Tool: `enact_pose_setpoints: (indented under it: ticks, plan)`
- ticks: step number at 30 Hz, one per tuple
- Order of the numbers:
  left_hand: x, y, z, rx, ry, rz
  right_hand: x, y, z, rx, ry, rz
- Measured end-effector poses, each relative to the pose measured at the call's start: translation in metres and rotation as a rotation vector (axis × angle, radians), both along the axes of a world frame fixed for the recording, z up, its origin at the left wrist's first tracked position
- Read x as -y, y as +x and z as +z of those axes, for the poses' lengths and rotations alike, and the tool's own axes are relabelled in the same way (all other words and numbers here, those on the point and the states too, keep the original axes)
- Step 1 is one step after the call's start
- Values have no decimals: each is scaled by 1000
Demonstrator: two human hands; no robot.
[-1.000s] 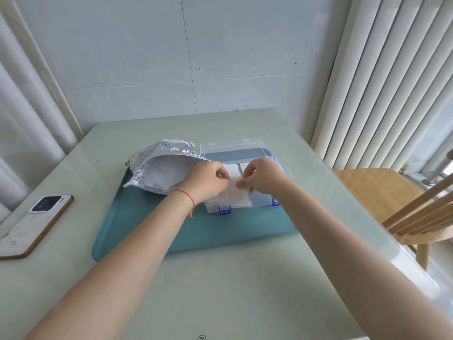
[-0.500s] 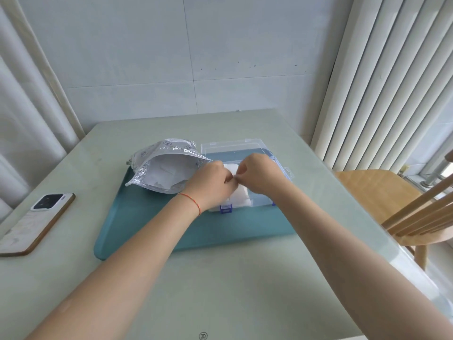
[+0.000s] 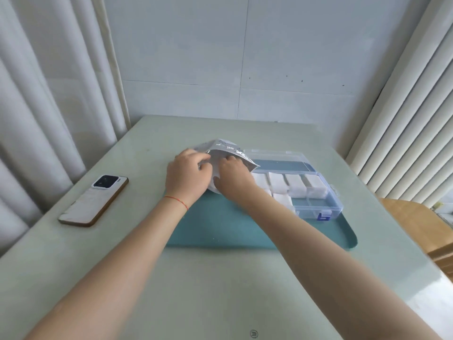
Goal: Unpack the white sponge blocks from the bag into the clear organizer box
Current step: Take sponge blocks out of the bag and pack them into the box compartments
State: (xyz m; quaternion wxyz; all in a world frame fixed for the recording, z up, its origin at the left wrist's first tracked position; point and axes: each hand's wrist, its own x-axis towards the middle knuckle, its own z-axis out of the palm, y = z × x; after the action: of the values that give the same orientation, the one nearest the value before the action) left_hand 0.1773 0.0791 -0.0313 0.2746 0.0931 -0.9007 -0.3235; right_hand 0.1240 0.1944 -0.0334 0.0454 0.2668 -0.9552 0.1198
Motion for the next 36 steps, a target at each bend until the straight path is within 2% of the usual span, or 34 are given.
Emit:
enact_pose_setpoints:
  ticks: [6, 18, 23, 25, 27, 29, 32, 34, 36]
  plan:
    - [3, -5, 1, -35, 130, -71, 29, -24, -12, -161, 147, -162]
    - [6, -7, 2, -14, 201, -74, 27, -20, 3, -213, 227, -147]
    - [5, -12, 3, -2, 172, -56, 11, -6, 9, -322, 252, -63]
    - [7, -15, 2, -3, 136, -40, -1, 3, 13, -313, 184, -60]
    - [6, -18, 0, -1, 132, -47, -19, 10, 16, -255, -8, -90]
    - [2, -15, -2, -21, 118, -34, -35, 13, 18, -96, -262, -131]
    - [-6, -2, -2, -168, 81, 5, -56, 14, 23, 152, -581, -148]
    - [-13, 6, -3, -220, 152, -52, -67, 16, 26, 288, -698, -147]
    - [-20, 11, 0, -116, 325, -173, -76, 20, 28, 414, -741, -105]
